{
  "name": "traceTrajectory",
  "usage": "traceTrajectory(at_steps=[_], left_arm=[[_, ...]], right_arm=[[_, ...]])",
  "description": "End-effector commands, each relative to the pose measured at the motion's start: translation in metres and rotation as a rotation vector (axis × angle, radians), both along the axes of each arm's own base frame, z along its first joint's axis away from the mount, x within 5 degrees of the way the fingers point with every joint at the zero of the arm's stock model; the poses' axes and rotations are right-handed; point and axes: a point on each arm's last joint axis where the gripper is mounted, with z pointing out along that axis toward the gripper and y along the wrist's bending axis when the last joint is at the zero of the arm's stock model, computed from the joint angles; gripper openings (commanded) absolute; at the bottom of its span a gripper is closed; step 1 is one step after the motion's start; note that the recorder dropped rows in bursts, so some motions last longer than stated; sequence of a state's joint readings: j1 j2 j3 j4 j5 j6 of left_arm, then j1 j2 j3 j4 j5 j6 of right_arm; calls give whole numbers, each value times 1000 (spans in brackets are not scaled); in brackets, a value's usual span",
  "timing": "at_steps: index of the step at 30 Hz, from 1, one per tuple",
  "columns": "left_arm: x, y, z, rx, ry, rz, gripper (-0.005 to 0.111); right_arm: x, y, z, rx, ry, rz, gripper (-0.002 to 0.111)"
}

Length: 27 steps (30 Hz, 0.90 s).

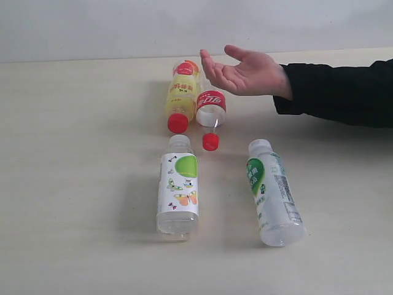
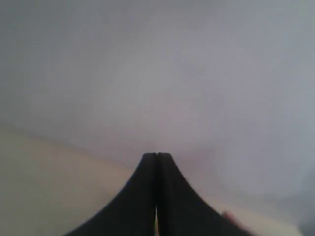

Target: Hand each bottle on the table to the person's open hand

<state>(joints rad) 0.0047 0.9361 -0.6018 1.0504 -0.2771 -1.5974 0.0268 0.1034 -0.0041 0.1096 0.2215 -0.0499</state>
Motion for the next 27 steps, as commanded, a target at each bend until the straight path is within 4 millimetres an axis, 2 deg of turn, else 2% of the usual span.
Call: traceTrajectory(at_steps=[1, 3, 5, 8, 9, 11, 15, 18, 20, 23, 25, 27], left_arm=[[63, -33, -64, 59, 426, -426, 0], [79, -43, -73, 13, 475, -546, 0], [87, -45, -77, 61, 469, -494, 0], [97, -34, -73, 436, 314, -382, 0], [98, -28, -72, 561, 275, -346, 0], [99, -16, -72, 699, 270, -239, 0], [94, 22, -81, 954, 371, 102, 0], [84, 43, -86, 1170, 497, 235, 0], [78, 51, -87, 1197, 604, 286, 0], [70, 56, -84, 1059, 826, 354, 0], [66, 51, -81, 950, 975, 308, 0], [64, 40, -77, 842, 1094, 173, 0]], right_arm=[[0, 0, -1, -7, 0, -5, 0], [0, 0, -1, -7, 0, -5, 0], [0, 0, -1, -7, 0, -5, 0], [0, 0, -1, -7, 0, -5, 0], [0, 0, -1, -7, 0, -5, 0], [0, 0, -1, -7, -2, -5, 0], [0, 0, -1, -7, -2, -5, 0], [0, 0, -1, -7, -2, -5, 0], [0, 0, -1, -7, -2, -5, 0], [0, 0, -1, -7, -2, -5, 0], [0, 0, -1, -7, -2, -5, 0], [0, 0, -1, -7, -2, -5, 0]])
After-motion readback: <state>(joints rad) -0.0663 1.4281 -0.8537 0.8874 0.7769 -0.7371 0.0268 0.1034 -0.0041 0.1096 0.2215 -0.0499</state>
